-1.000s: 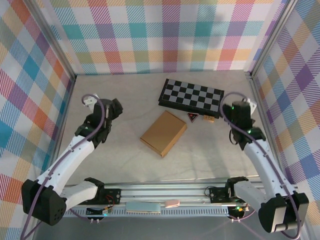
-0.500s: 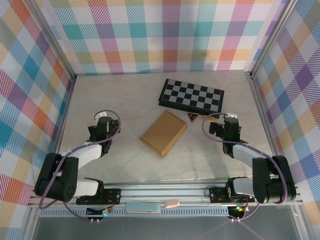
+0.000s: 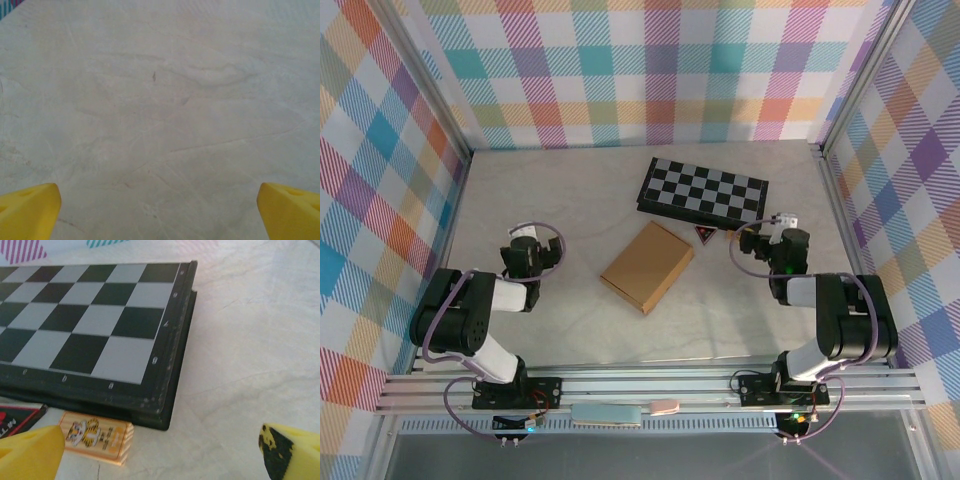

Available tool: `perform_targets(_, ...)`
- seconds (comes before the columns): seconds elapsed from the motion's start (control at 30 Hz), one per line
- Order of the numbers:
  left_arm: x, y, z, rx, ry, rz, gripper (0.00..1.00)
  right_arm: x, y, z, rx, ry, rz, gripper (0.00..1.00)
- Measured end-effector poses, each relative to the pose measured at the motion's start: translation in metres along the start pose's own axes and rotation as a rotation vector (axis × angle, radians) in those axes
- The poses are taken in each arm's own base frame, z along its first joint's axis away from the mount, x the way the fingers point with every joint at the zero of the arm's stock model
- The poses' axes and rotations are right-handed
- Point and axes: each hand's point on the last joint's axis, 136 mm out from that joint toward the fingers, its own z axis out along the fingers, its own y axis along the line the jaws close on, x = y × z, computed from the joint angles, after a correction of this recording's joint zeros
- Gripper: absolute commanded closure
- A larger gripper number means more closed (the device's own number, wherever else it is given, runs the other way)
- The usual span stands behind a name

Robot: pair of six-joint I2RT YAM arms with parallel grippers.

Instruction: Fold the paper box

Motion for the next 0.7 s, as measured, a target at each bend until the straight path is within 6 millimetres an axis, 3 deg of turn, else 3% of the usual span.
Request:
perform_targets(0.2, -0.0101, -0.0013, -0.0002, 0.006, -0.041, -0.012, 0.00, 0.0016, 0.0059, 0.0008, -0.003, -0.003, -0.026, 0.01)
perform_targets(0.7, -0.0113, -0.0015, -0.0002, 0.006, -0.045, -0.013, 0.00, -0.0011, 0.0077, 0.0009, -0.003, -0.014, -0.041, 0.01)
